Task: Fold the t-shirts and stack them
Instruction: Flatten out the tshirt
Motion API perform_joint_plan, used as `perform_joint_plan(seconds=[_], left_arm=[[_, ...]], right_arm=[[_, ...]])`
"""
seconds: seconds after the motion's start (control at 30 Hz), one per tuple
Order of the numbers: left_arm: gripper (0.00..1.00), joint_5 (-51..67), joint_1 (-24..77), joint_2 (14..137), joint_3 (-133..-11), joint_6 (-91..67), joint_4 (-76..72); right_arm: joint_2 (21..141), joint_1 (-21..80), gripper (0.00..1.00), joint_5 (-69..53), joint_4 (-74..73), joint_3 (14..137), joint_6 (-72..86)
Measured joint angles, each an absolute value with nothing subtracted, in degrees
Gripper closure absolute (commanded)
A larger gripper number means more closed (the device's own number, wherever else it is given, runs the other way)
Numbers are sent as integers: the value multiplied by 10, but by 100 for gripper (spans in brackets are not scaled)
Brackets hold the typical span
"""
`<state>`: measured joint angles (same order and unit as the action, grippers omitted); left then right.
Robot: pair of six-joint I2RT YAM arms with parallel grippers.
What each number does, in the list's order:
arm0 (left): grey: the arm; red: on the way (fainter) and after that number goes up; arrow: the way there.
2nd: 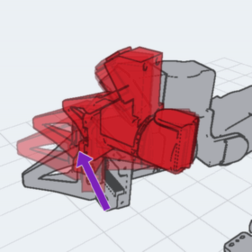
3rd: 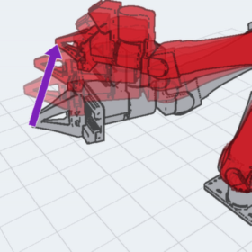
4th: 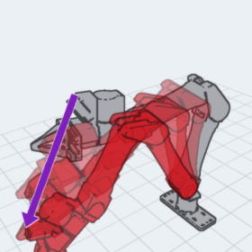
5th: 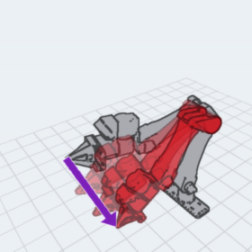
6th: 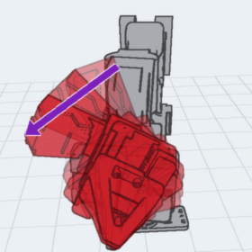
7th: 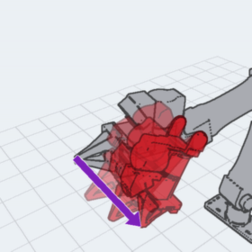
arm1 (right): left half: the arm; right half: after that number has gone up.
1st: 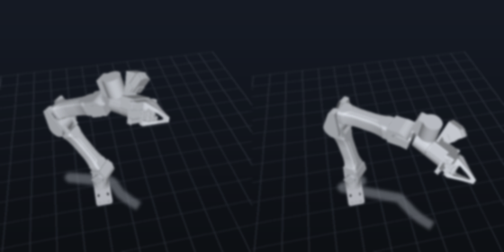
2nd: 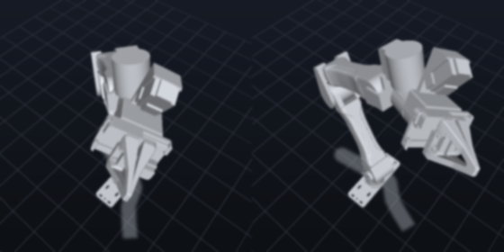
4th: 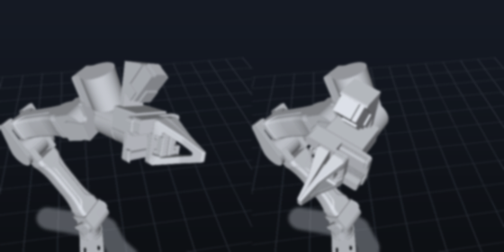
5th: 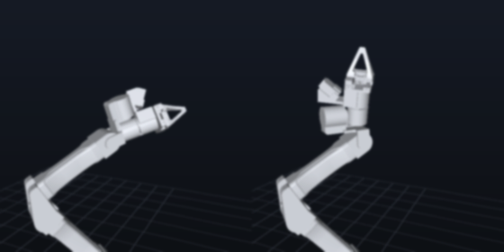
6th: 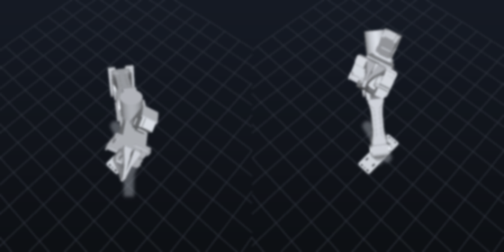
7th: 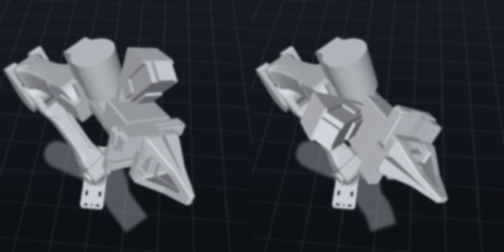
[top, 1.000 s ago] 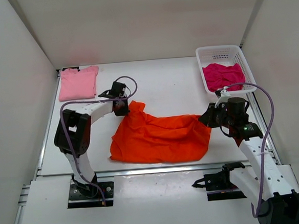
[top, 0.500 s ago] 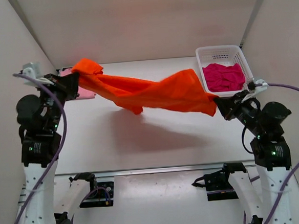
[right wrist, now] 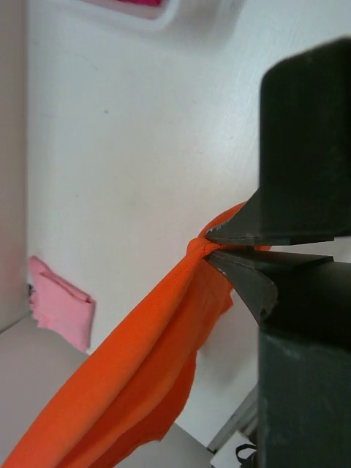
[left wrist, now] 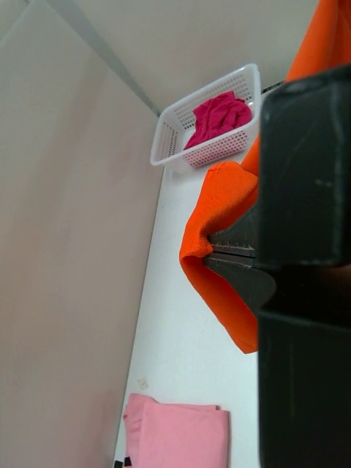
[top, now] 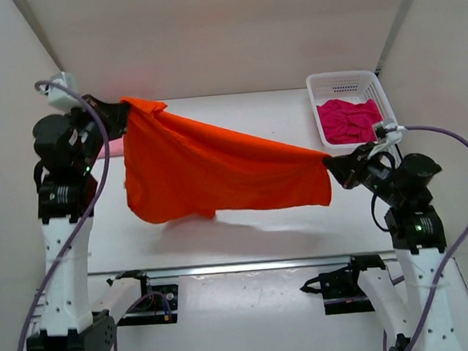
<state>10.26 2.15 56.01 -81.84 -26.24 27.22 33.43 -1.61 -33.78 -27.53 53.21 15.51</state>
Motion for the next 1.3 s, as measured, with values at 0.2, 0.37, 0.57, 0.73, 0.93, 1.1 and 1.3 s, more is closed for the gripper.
perform_joint_plan(seconds=[0.2,0.37,0.57,0.73,0.93,1.1,1.3], left_arm=[[100,51,94,726,-862,-249,240],[100,15,129,954,-959,-229,234],[44,-1,130,1244,-1159,-210,288],[29,0,141,1347,-1279,-199,356],[27,19,145,1115,-994,-201,311],[27,24,110,844,-727,-228,277],[23,-10,79,795,-678,-209,307]], right_arm=[[472,76,100,-291,-216,482,168],[667,105,100,-267,-145,485,176],[882,90,78,-216,-156,608,169],[946,70,51,-204,-160,701,164],[874,93,50,-167,-173,670,157],[776,124,51,-133,-181,577,154],[685,135,52,-116,-194,451,166]])
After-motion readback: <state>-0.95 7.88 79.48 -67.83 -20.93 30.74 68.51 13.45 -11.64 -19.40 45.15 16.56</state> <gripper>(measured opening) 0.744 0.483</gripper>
